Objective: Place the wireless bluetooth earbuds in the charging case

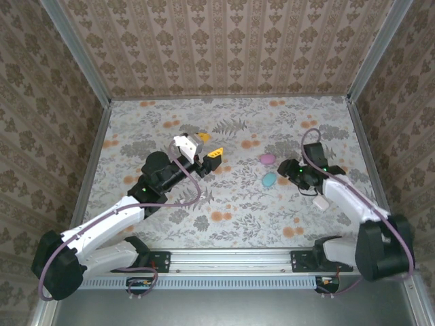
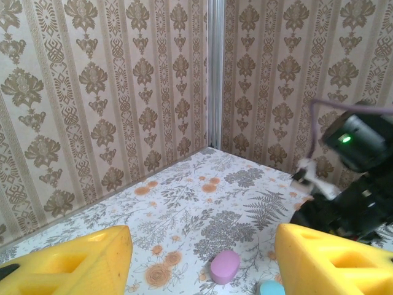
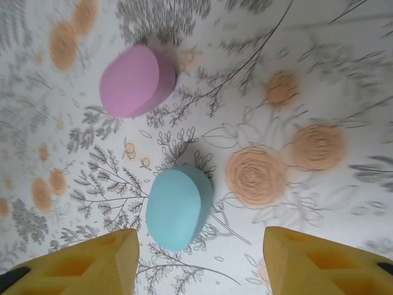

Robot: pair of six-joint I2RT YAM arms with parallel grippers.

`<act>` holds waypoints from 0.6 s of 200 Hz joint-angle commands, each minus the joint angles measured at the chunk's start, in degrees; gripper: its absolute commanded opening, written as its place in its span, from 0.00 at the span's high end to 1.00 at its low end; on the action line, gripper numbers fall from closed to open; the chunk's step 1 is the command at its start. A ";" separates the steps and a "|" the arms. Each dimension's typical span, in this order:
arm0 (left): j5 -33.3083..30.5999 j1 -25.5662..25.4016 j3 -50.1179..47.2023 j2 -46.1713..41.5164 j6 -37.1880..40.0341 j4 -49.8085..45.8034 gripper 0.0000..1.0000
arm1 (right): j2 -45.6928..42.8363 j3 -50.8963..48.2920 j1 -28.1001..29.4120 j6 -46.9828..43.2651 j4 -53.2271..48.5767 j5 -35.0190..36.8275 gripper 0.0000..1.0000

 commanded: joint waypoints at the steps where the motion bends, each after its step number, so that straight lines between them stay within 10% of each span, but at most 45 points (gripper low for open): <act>1: 0.01 0.44 -0.81 -0.33 -0.80 2.94 0.36 | -5.40 -1.77 -1.94 -2.60 -4.19 -2.80 0.41; 25: -0.14 0.53 -0.84 -1.01 -0.80 2.41 0.36 | -10.28 1.60 -7.76 -3.46 -17.94 5.66 0.35; 76: -0.59 0.80 -2.12 -2.42 -0.82 2.50 0.34 | -14.03 -9.63 -27.14 -1.37 -10.45 -0.85 0.29; 120: -0.57 1.80 -3.49 -4.92 -0.10 1.04 0.33 | -8.11 -7.51 -29.47 -7.16 -9.08 4.13 0.29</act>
